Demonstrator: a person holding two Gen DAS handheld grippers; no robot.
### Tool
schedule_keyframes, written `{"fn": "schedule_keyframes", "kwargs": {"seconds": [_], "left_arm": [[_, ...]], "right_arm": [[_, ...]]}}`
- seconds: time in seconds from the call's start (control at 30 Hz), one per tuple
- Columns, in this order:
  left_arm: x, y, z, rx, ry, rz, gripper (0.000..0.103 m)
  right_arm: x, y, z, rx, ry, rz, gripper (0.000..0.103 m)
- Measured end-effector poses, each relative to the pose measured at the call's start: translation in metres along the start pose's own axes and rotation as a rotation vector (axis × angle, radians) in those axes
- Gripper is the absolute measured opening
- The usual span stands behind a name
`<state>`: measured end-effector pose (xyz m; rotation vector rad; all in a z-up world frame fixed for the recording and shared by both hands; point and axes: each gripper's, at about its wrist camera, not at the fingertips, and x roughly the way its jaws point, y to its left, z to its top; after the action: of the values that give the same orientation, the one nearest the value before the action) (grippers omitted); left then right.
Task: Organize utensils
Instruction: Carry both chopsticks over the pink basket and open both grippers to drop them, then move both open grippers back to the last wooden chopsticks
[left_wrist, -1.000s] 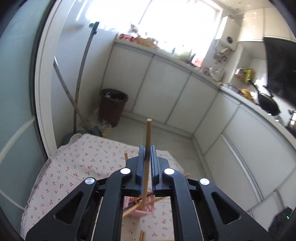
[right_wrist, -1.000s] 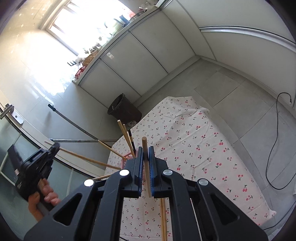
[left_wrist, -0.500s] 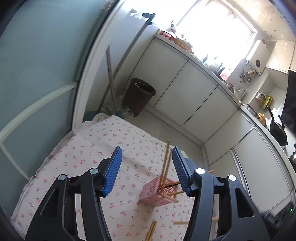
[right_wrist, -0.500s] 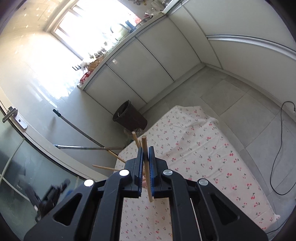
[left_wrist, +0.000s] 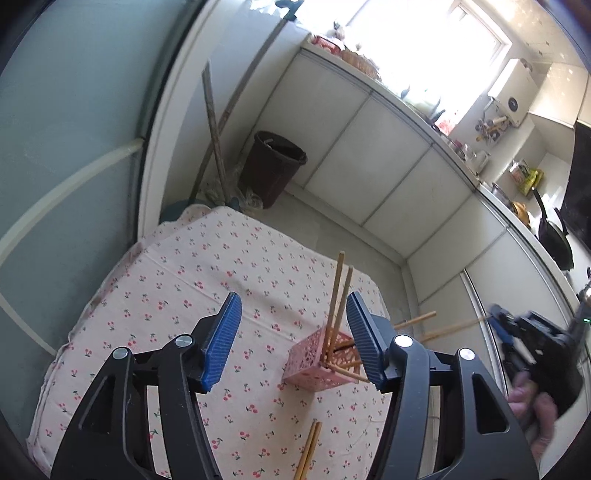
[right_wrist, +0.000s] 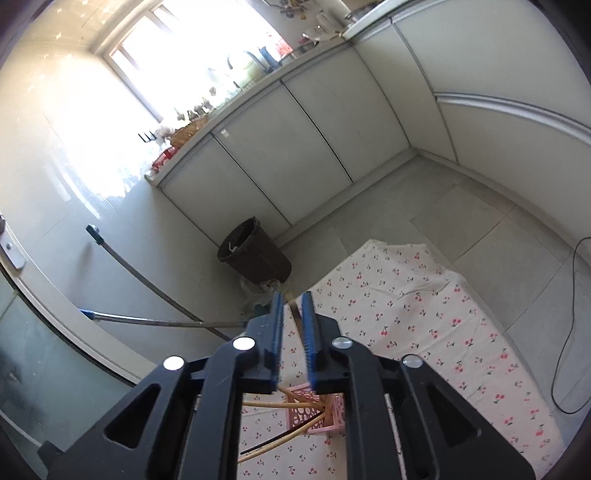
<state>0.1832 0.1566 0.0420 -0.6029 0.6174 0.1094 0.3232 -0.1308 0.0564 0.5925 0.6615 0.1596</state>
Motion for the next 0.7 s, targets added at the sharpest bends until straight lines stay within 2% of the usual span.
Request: {"fn": "schedule_keyframes", "kwargs": {"seconds": [0.03, 0.23, 0.33, 0.4, 0.5, 0.6, 0.7], "left_arm": [[-0.001, -0.002, -0.001, 0.009, 0.001, -0.008, 0.057], [-0.015, -0.016, -0.009, 0.072, -0.033, -0.02, 0.061], [-0.018, -0.023, -0.017, 0.095, -0.028, -0.019, 0.071], [-0.02, -0.026, -0.026, 0.102, -0.03, -0.008, 0.082], [-0.024, -0.027, -0.037, 0.112, -0.041, 0.005, 0.093], [-0.023, -0.025, -0.049, 0.122, -0.04, 0.031, 0.096], [-0.015, -0.023, -0.065, 0.142, 0.005, 0.055, 0.096]], "right_arm": [[0.002, -0.002, -0.003, 0.003, 0.01, 0.004, 0.039], [-0.02, -0.006, -0.026, -0.059, 0.007, -0.013, 0.042], [-0.033, -0.011, -0.041, -0.074, 0.013, -0.036, 0.054], [-0.04, -0.018, -0.052, -0.087, 0.024, -0.056, 0.063], [-0.047, -0.03, -0.069, -0.094, 0.047, -0.089, 0.07], [-0.051, -0.04, -0.082, -0.095, 0.071, -0.114, 0.078], [-0.054, -0.047, -0.094, -0.102, 0.091, -0.141, 0.09]]}}
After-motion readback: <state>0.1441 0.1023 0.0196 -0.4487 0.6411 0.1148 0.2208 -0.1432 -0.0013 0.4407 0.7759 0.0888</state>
